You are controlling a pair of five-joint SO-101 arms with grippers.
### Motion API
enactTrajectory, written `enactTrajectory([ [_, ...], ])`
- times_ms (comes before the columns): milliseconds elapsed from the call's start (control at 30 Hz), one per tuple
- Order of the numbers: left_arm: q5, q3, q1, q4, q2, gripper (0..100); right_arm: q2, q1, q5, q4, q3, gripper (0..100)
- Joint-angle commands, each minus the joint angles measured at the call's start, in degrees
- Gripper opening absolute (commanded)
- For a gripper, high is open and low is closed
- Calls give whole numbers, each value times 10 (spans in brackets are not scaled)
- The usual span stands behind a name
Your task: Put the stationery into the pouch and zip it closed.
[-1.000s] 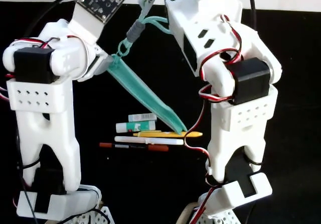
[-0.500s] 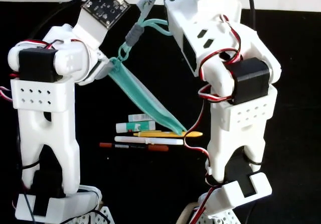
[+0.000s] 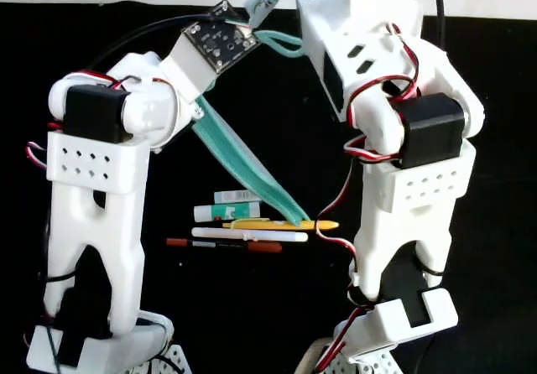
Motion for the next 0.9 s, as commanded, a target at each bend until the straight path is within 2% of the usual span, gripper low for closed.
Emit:
enactTrajectory([
  [0,48,-17,-60,4,4,6,-6,14,3,20,-7,8],
  [200,164,-44,-124,6,4,6,-6,14,3,41,-7,8],
  [500,321,-46,-134,3,4,6,-14,23,3,52,-29,8],
  [867,405,-46,-131,3,5,6,-89,68,3,60,-64,8],
])
